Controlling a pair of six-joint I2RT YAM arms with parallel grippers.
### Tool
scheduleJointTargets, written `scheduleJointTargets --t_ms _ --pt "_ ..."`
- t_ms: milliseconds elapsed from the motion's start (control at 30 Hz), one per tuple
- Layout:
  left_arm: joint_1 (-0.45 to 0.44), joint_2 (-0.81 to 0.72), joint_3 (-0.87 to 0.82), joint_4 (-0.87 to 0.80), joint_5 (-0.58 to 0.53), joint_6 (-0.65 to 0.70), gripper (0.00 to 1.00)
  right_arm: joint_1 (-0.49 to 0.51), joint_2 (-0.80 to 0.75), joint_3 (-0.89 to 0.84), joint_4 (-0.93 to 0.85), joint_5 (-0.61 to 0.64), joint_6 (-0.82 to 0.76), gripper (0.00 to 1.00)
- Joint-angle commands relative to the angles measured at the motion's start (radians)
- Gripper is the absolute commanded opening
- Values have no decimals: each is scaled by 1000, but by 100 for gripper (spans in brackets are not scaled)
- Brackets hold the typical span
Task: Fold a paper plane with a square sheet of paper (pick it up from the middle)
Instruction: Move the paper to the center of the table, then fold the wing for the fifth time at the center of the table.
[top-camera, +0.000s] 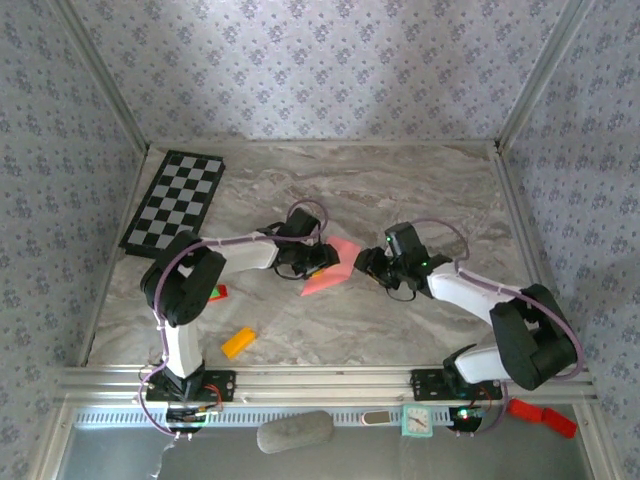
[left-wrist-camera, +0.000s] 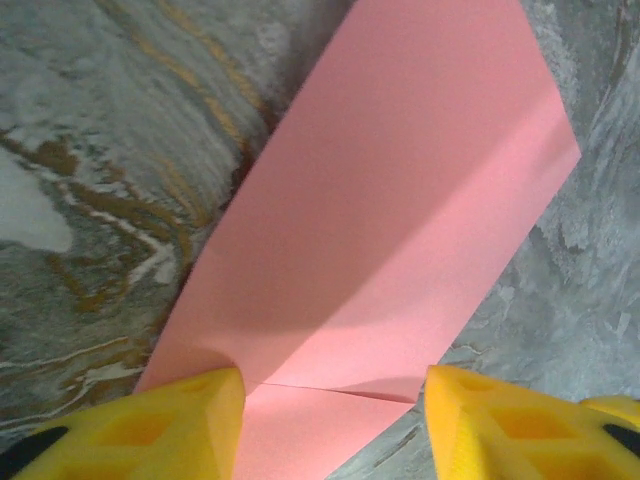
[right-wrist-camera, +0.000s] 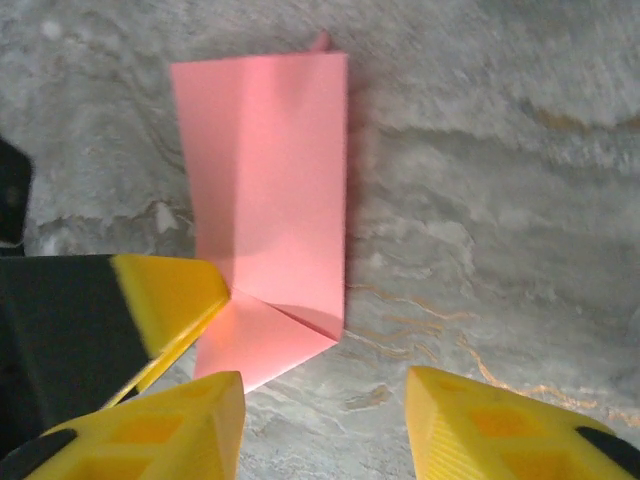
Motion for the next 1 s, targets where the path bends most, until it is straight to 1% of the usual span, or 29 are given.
scheduleJointTargets --t_ms 0,133,300,400,533,667,967 --pt "0 -16 -33 -14 1 -52 45 20 30 -22 48 51 120 43" --pt "2 -6 -49 -10 -5 -69 33 45 67 -8 56 51 145 40" --pt "6 0 -71 -4 -11 -109 24 68 112 7 58 54 173 39" --pt "13 2 -90 4 -9 -133 21 75 138 11 92 33 181 38" --pt "21 3 -112 20 4 -153 18 82 163 19 131 6 185 33" --pt "29 4 -131 40 21 -165 16 82 175 21 143 9 195 29" --pt "37 1 -156 78 46 -186 14 80 205 22 188 3 216 26"
